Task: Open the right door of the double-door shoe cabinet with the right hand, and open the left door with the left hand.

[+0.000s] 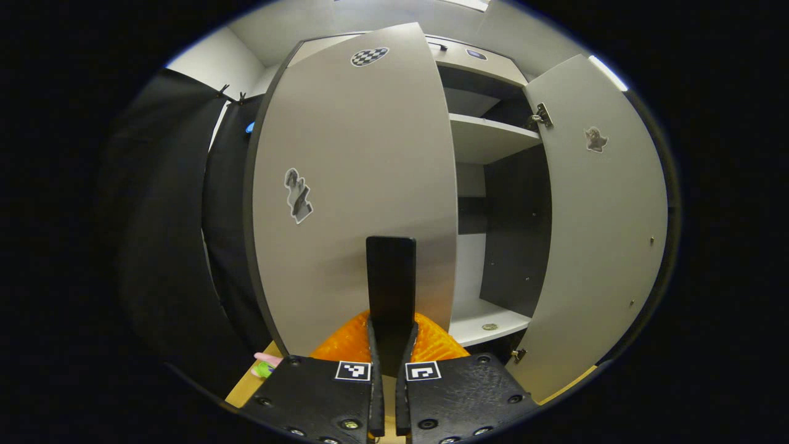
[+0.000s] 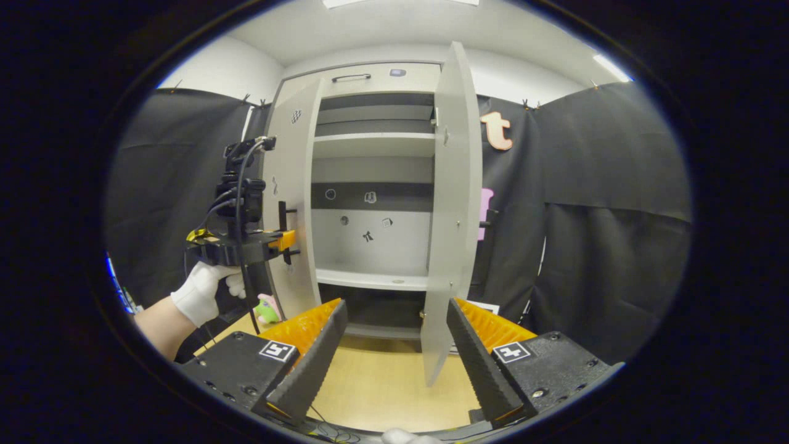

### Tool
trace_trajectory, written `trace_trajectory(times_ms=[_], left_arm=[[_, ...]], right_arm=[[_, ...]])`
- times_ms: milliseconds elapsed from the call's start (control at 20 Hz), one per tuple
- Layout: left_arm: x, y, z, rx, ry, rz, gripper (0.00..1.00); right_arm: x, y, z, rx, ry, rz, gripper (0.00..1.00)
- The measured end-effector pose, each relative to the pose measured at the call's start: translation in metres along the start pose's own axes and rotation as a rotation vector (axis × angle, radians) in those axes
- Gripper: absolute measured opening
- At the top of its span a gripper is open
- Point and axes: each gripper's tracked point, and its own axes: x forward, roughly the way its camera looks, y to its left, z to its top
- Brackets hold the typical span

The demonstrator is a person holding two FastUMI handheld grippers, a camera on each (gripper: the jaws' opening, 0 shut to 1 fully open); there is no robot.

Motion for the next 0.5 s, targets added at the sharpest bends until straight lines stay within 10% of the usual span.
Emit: trace_trajectory(times_ms=[500], left_arm=[[-0.06, 0.056, -0.003, 0.014, -0.014, 0.061, 0.06]], right_arm=[[-0.001, 0.01, -0.002, 0.002, 0.003, 0.058, 1.0]])
